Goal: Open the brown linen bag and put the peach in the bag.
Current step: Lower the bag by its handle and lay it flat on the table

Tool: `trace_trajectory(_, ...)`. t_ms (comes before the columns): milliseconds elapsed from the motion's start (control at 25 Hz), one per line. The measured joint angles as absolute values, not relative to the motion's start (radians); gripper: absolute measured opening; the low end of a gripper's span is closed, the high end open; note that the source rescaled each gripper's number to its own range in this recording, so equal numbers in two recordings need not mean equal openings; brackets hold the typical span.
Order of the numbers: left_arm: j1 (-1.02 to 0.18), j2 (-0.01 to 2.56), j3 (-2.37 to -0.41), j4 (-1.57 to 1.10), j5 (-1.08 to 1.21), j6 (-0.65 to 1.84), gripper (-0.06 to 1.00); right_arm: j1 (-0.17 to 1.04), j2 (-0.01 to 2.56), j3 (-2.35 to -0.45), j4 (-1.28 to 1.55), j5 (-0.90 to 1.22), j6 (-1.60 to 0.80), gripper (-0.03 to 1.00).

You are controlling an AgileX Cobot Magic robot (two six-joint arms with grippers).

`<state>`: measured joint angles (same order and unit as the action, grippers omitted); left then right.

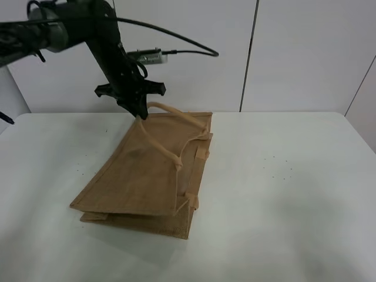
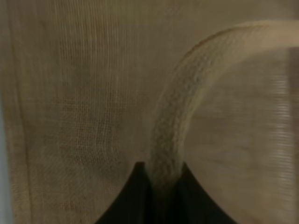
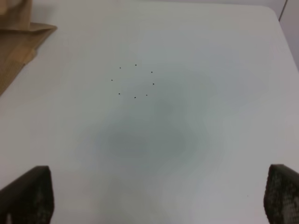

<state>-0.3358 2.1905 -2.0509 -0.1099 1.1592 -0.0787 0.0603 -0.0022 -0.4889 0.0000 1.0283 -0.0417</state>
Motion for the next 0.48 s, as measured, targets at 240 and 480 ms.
trace_trajectory(240, -0.336, 2.270, -2.051, -0.119, 1.156, -0.044, 0.22, 0.060, -0.002, -0.489, 0.000, 1.028, -0.042, 1.00)
trace_trajectory(480, -0.336, 2.267, -2.051, -0.120, 1.153, -0.037, 0.93, 0.060, -0.002, -0.489, 0.000, 1.028, -0.042, 1.00)
